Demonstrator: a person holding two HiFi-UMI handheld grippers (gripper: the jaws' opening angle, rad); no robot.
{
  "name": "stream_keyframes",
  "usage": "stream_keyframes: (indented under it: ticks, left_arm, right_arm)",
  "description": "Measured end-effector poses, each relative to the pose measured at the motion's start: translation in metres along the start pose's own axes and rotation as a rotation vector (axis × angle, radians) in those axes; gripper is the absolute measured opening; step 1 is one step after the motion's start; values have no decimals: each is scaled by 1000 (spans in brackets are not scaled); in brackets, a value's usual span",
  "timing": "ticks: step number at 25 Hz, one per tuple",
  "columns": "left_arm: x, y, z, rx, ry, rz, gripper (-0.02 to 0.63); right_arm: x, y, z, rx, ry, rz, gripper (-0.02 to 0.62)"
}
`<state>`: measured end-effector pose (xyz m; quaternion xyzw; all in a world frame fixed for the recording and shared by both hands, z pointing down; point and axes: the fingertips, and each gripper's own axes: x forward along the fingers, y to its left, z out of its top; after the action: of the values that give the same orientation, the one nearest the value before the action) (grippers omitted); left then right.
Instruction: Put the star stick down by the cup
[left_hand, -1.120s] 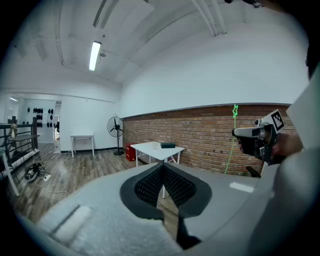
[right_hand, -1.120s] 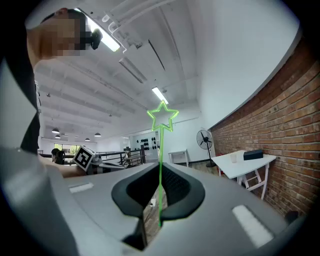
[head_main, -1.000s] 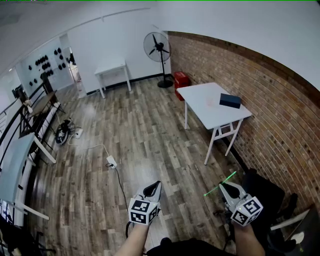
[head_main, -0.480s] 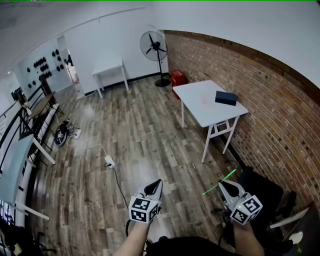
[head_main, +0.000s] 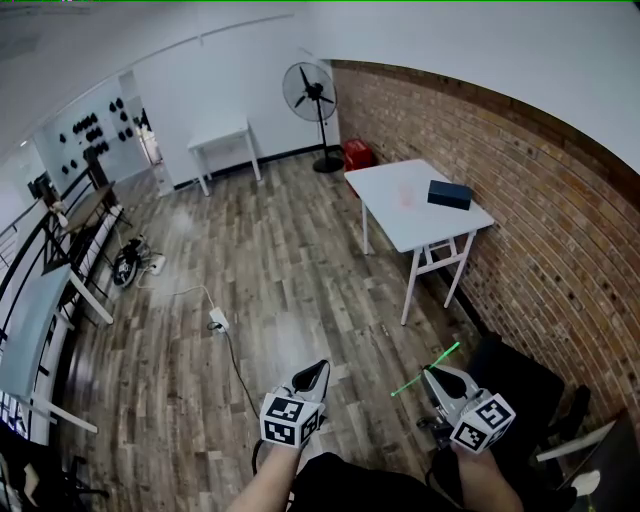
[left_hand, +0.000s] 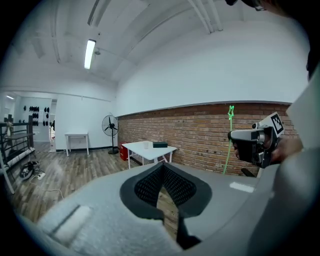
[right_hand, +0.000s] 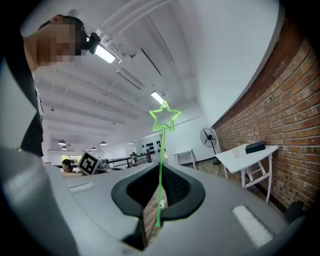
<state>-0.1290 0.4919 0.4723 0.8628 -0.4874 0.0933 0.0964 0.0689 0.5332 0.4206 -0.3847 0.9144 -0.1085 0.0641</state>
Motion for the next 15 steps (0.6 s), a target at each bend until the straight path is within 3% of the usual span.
stream_keyframes:
  ticks: [8, 15]
  left_arm:
    - [22, 18, -9, -23, 21, 1, 6]
    - [78, 63, -7, -16, 66, -37, 6]
  right_arm:
    - [14, -24, -16, 25, 39, -32, 15]
    - [57, -72, -34, 99, 48, -109, 15]
